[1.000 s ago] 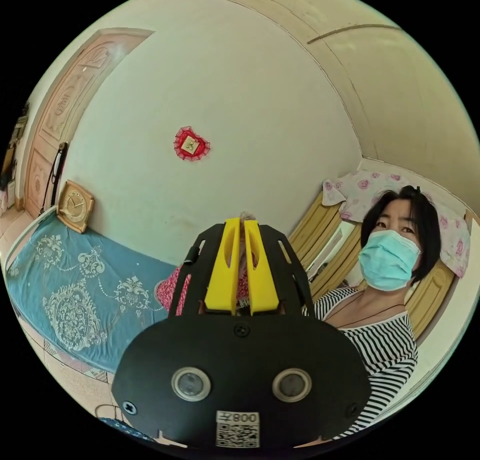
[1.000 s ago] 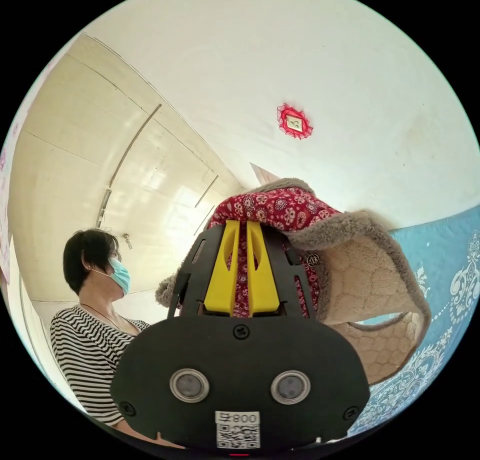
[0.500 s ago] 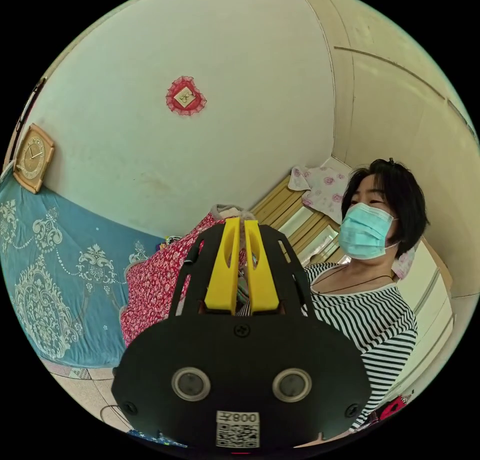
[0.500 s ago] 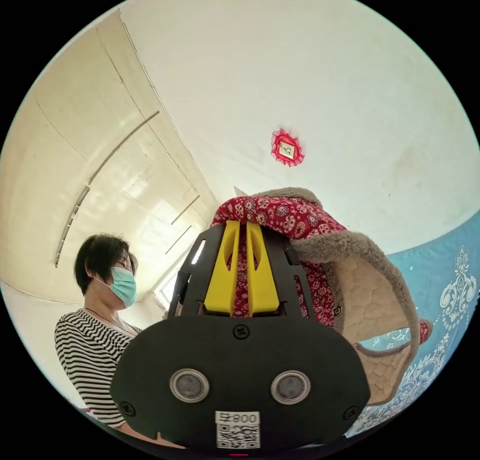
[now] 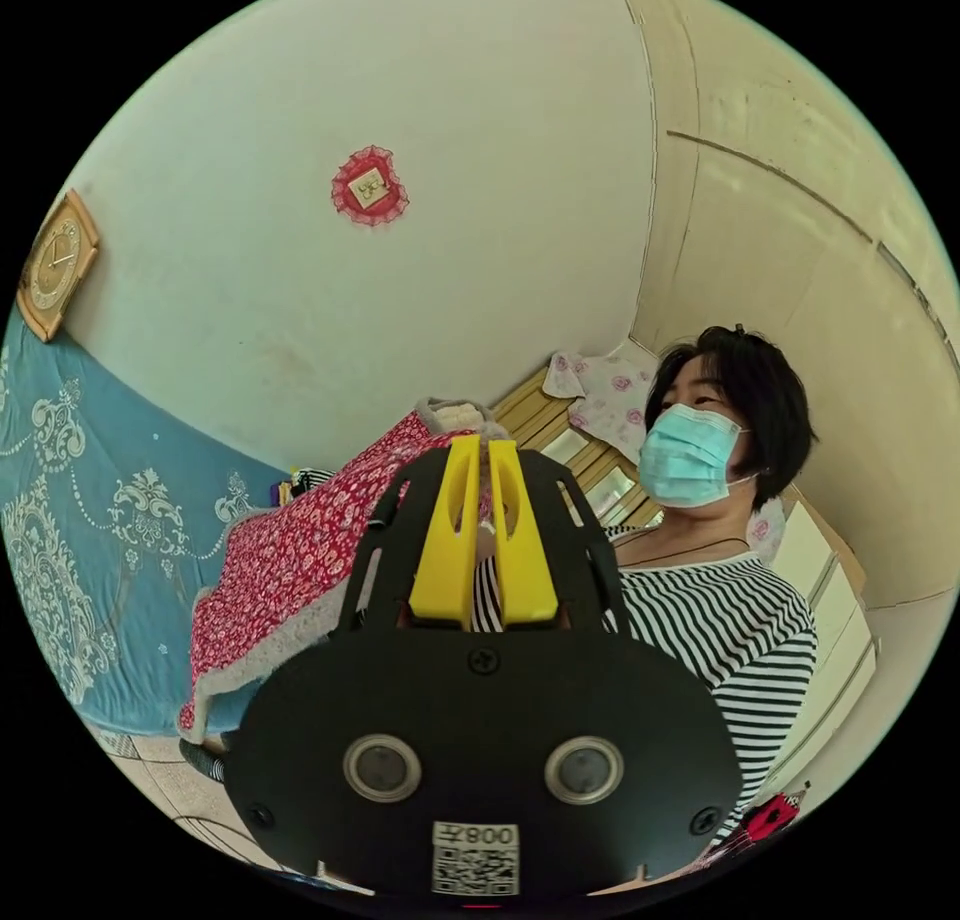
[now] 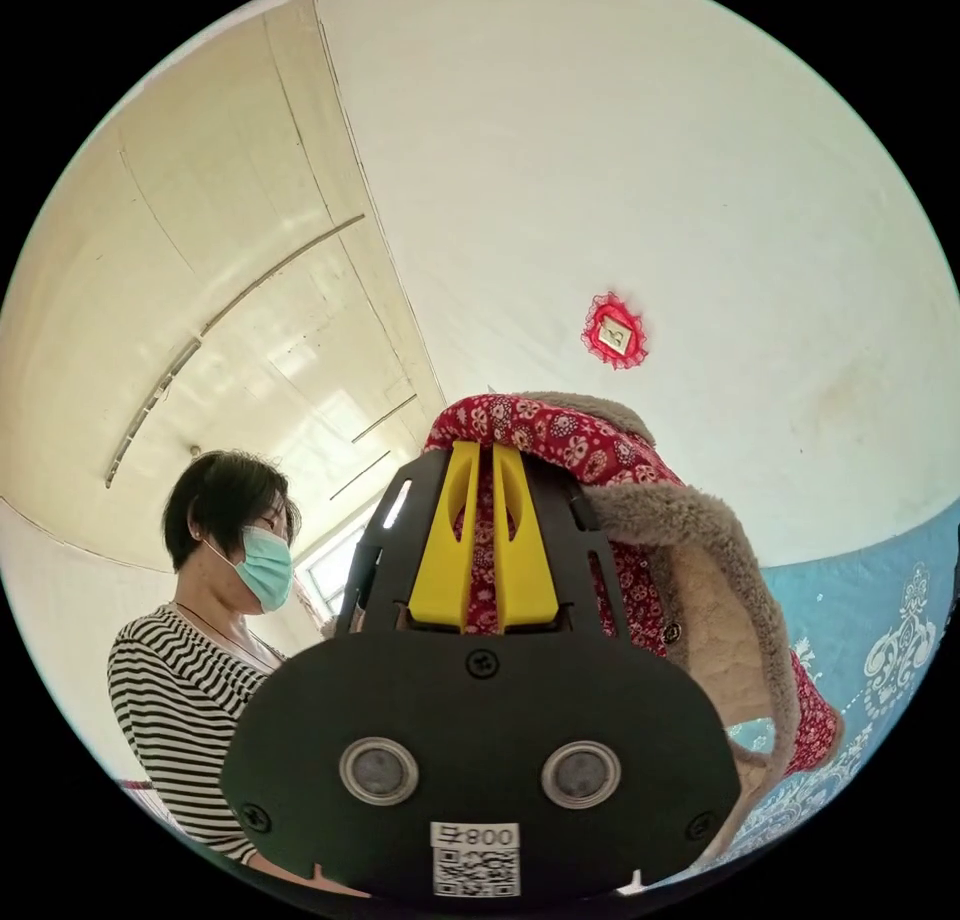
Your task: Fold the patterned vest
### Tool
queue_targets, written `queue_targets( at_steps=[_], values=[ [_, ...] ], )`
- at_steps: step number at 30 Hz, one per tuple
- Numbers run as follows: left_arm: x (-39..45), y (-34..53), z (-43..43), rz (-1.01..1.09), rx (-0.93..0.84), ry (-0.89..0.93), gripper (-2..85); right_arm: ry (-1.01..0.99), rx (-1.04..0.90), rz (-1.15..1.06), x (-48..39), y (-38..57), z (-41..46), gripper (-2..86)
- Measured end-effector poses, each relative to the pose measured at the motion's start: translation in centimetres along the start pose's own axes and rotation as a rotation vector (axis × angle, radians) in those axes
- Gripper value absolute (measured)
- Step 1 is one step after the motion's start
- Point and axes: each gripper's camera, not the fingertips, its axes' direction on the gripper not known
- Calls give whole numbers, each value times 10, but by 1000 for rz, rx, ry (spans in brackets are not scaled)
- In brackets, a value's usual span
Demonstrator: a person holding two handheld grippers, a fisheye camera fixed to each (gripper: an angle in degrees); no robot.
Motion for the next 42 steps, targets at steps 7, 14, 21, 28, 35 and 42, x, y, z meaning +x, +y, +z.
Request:
queue_targets(
  at_steps=[7,14,21,28,35,42],
  values=[
    [-45,-84,-61,-42,125,-80,15,-19,-79,-110,31,-35,117,18],
    [-155,-167,-160,-279,339,-232,21,22,-354,-141,107,-52,345,19],
    [-325,-197,-287,-858,558,-504,41,438,-1024,-49,294,77,677,17],
    [-391,-272,-334,-1141,481,-655,67,648,-1251,312,503,193,711,8],
    [-496,-457,-303,-1050,-192,-637,96,856,-1166,604,593,208,593,36],
    [-588,-563,-199,-1060,-620,-514,116,1095,-988,921,617,221,468,69]
  ],
)
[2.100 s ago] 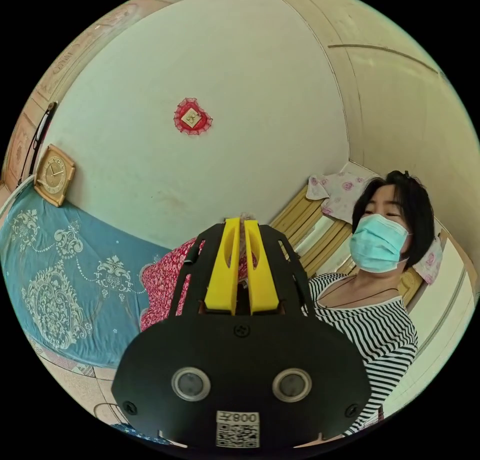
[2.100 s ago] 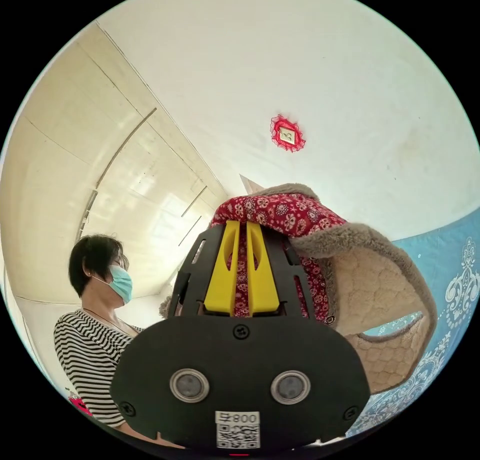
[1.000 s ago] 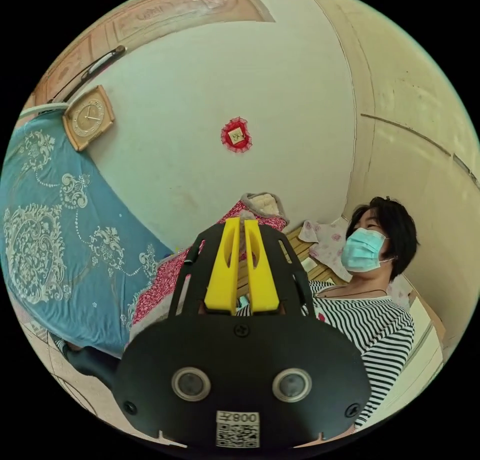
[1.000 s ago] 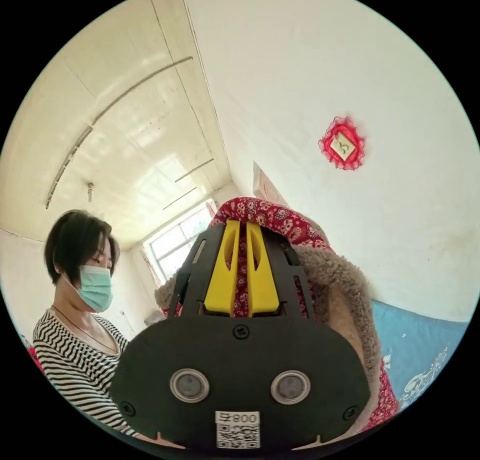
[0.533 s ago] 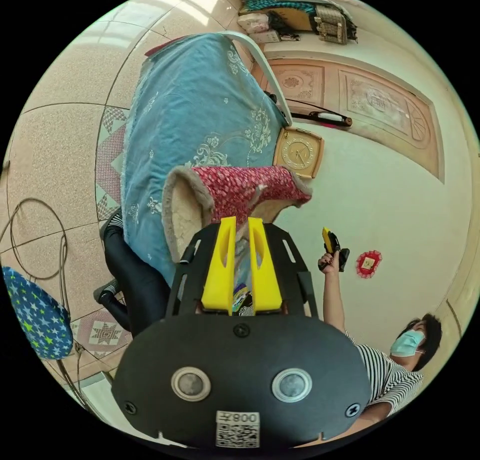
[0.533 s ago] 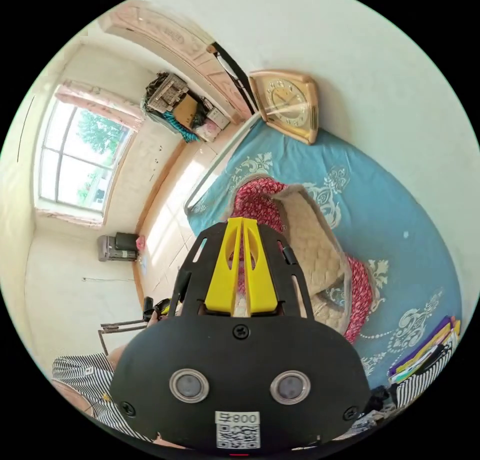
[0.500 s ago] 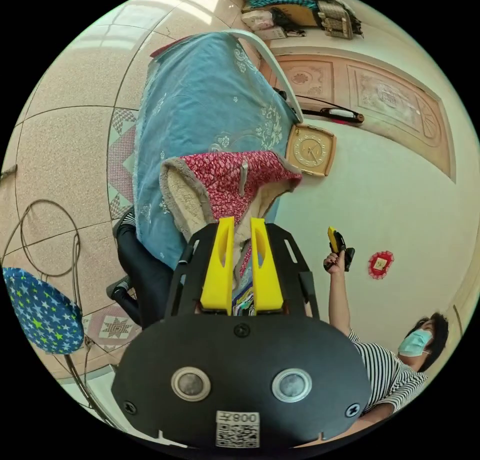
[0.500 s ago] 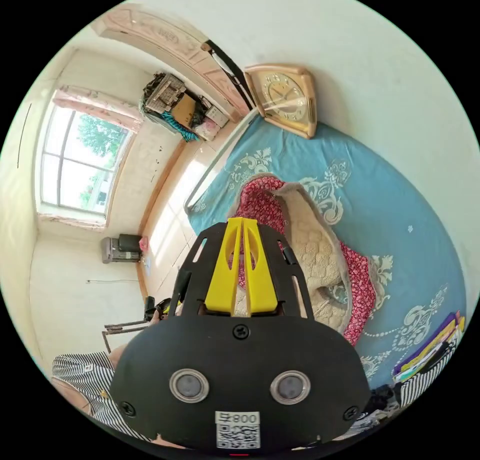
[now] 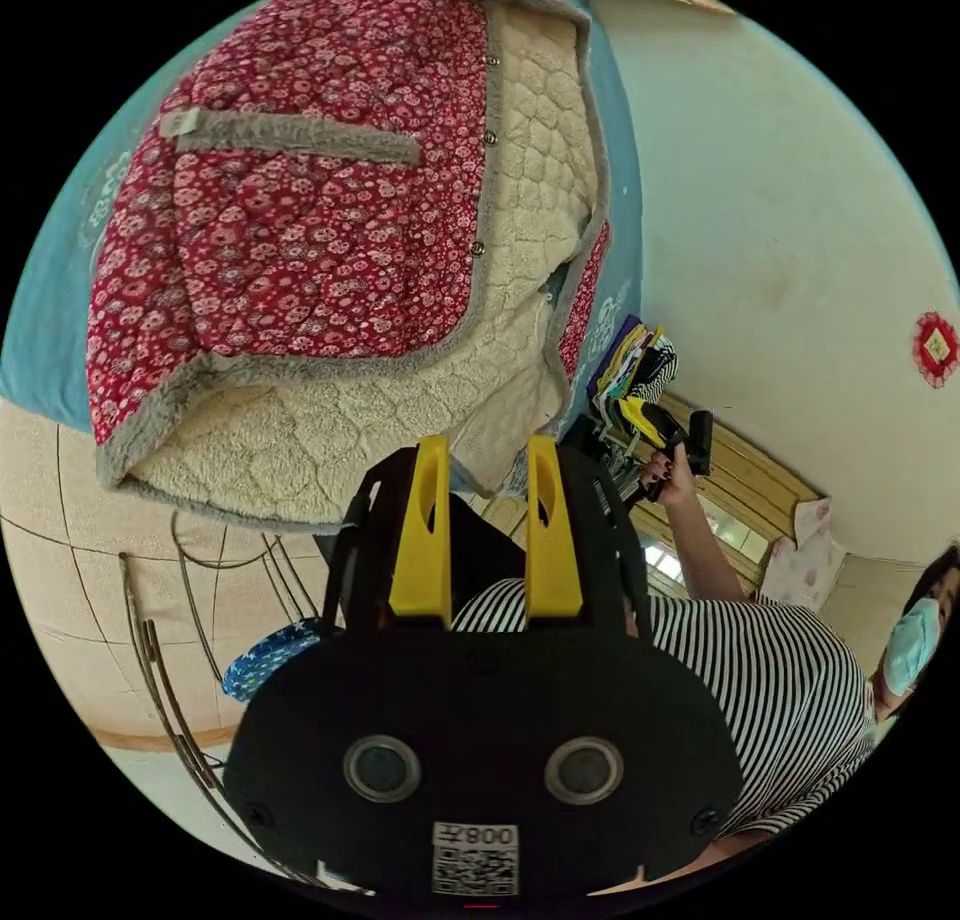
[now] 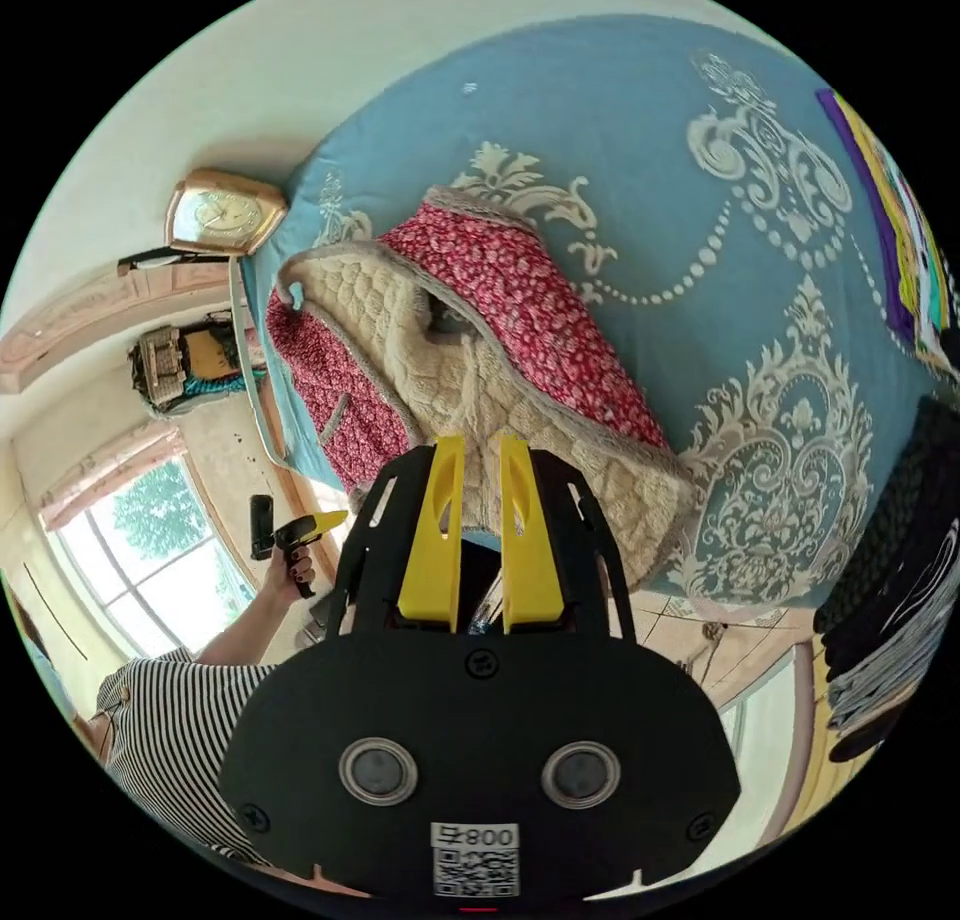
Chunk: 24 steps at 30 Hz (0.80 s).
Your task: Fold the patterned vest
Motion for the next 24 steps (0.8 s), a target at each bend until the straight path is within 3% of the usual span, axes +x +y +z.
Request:
queue_targets(
  at_steps=[4,9,13,24],
  values=[
    [1,-29,4,-178,-8,31,121,36,7,148,54,7,4,79],
    [4,-43,-20,-387,219,150,116,93,-64,242,105,-8,28,83],
    [19,-57,-37,-415,298,148,105,110,-119,270,134,-34,53,92],
    [90,-81,-59,-388,250,1,17,143,-167,323,179,-104,82,70]
  ],
)
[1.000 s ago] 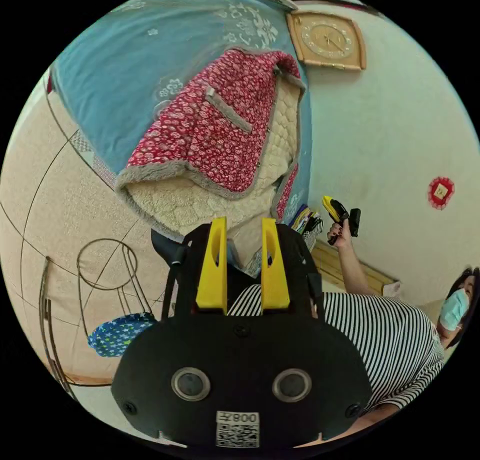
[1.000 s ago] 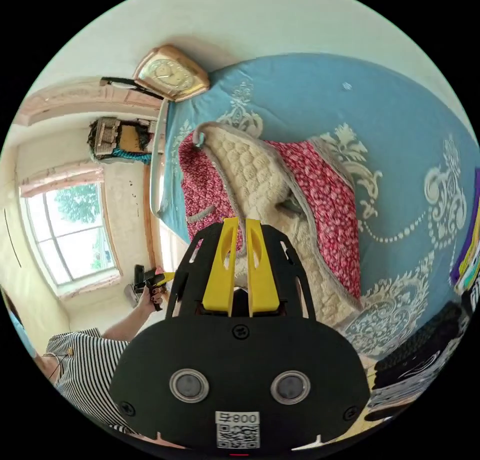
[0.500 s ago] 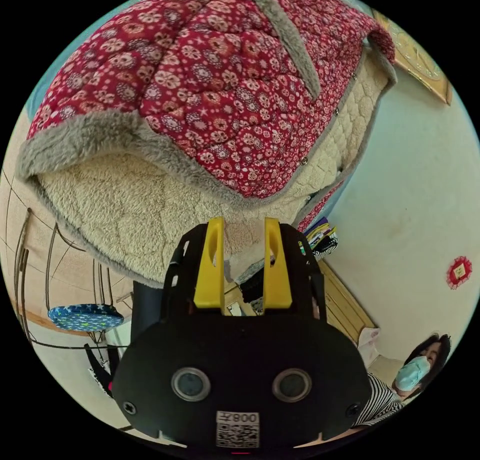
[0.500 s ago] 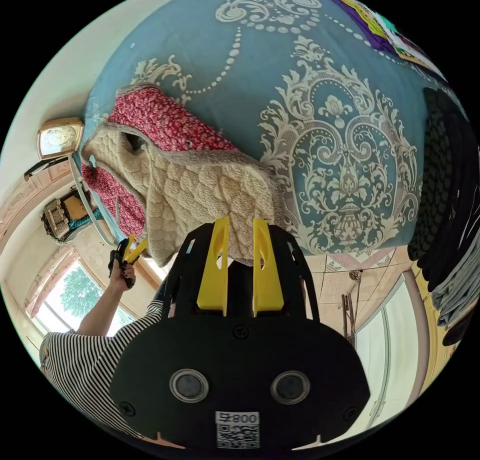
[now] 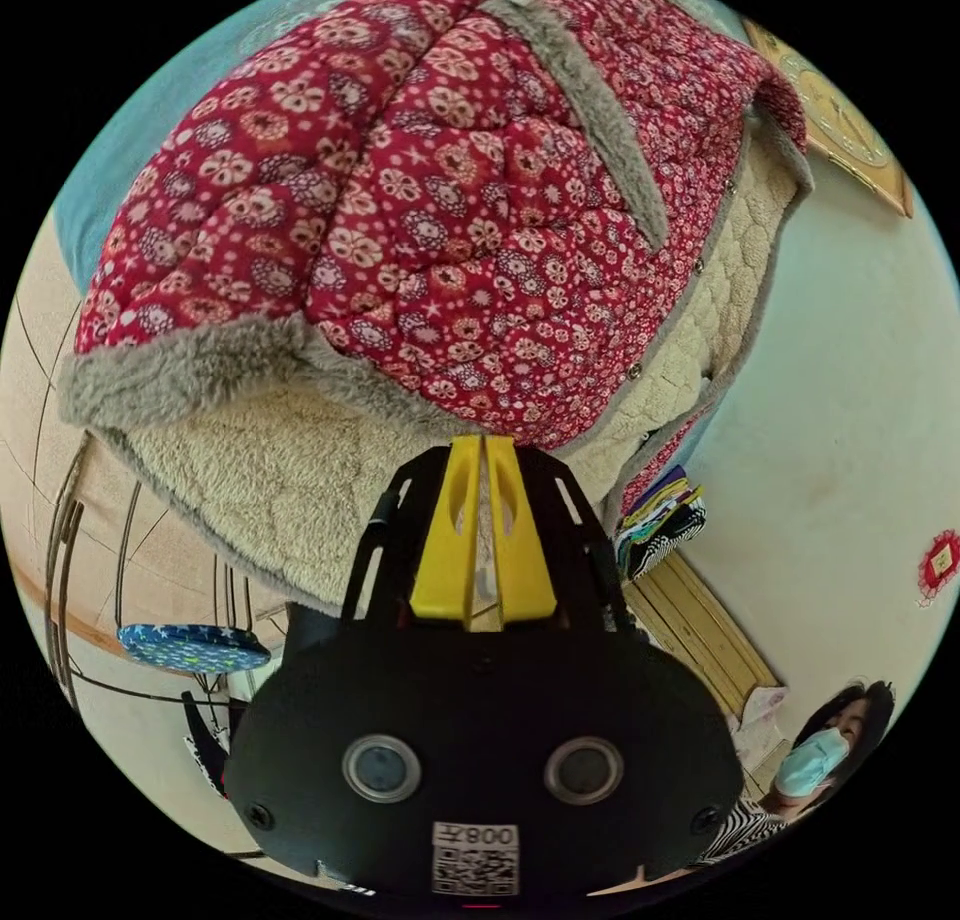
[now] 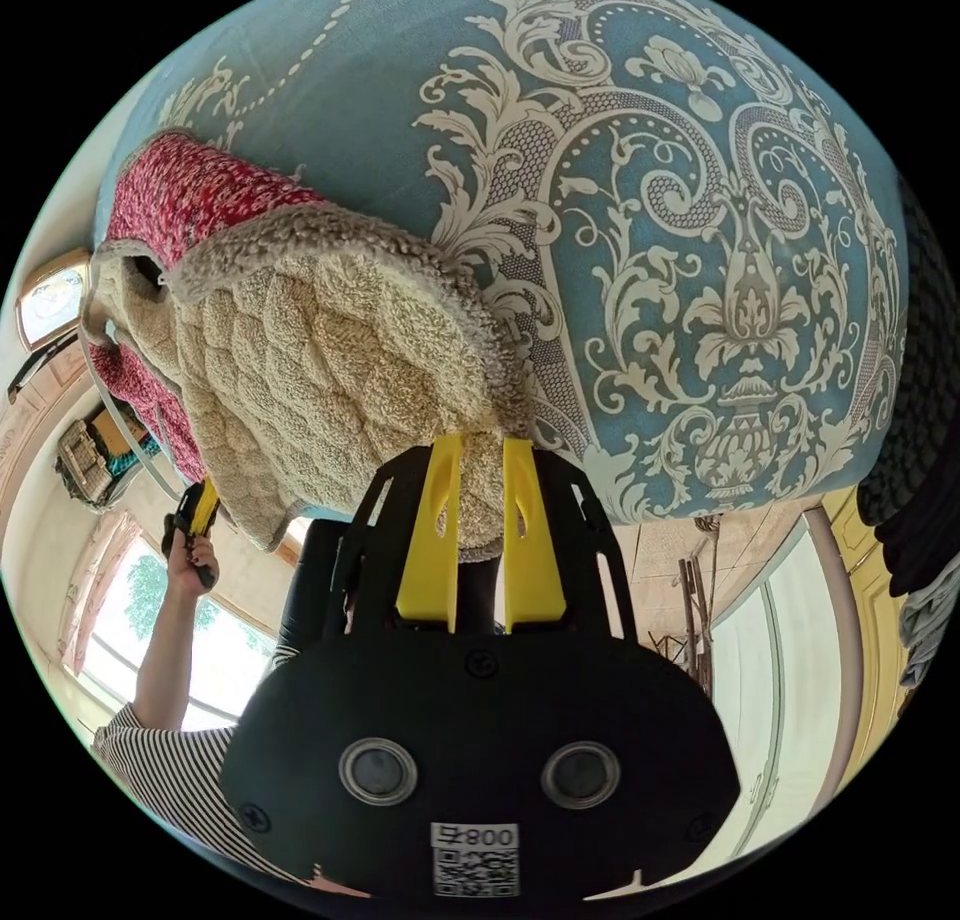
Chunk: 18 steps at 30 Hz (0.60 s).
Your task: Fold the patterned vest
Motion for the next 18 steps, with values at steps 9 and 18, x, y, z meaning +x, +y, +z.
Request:
queue_targets(
  at_steps=[9,18],
  values=[
    [47,35,-46,116,85,88,1,-11,-15,-63,33,-38,-24,3],
    [74,86,-160,172,379,43,1,-388,11,-450,18,-15,-97,-1]
  ],
)
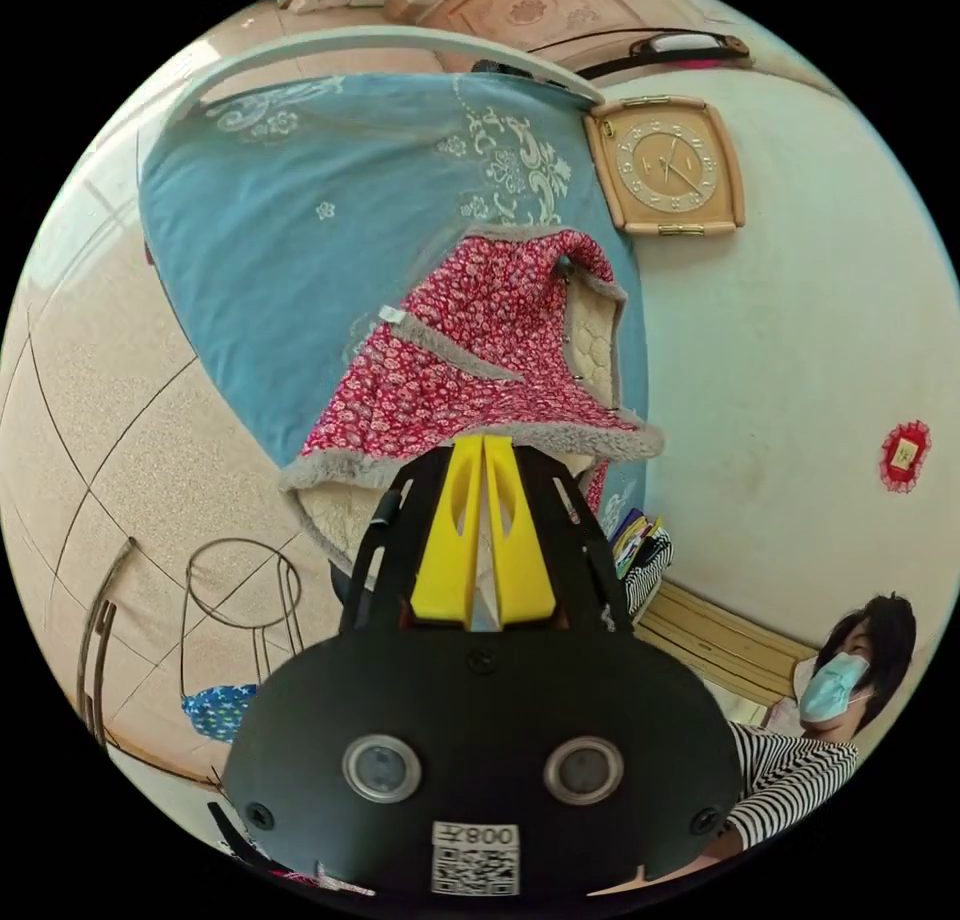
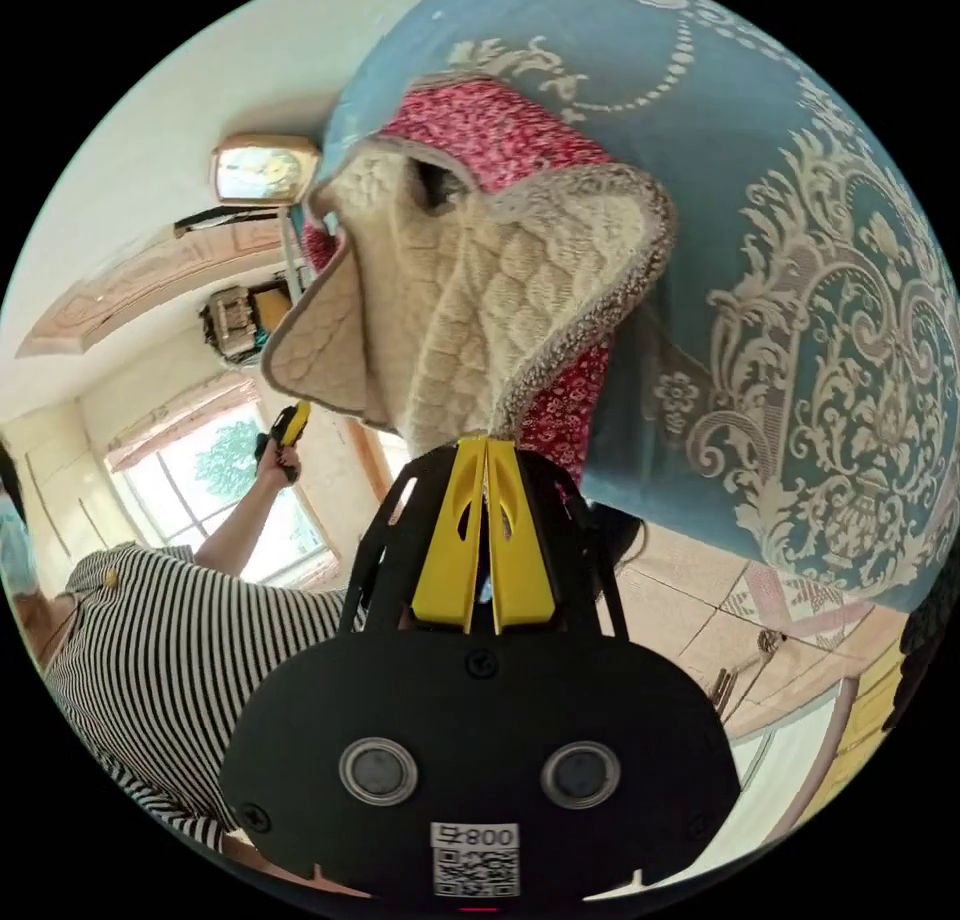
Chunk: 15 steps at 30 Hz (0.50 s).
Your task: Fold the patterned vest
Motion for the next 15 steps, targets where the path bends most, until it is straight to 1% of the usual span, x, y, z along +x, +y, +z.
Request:
queue_targets(
  at_steps=[1,3,5,7,9,11,15],
  values=[
    [1,0,-8,0,21,-16,1,-65,-18,-76,-17,-2,2,-1],
    [4,3,-32,-12,68,-96,3,-112,-73,-185,-44,-8,16,0],
    [7,7,-38,-18,68,-124,6,-162,-146,-281,-68,-18,43,0],
    [10,16,-36,-39,77,-135,11,-197,-279,-347,-85,-35,92,2],
    [17,31,-24,-53,43,-98,23,-164,-381,-323,-83,-47,127,4],
    [22,43,-13,-58,1,-77,35,-142,-416,-291,-73,-53,139,7],
    [36,65,4,-65,-51,-32,64,-150,-324,-221,-37,-41,96,30]
  ],
)
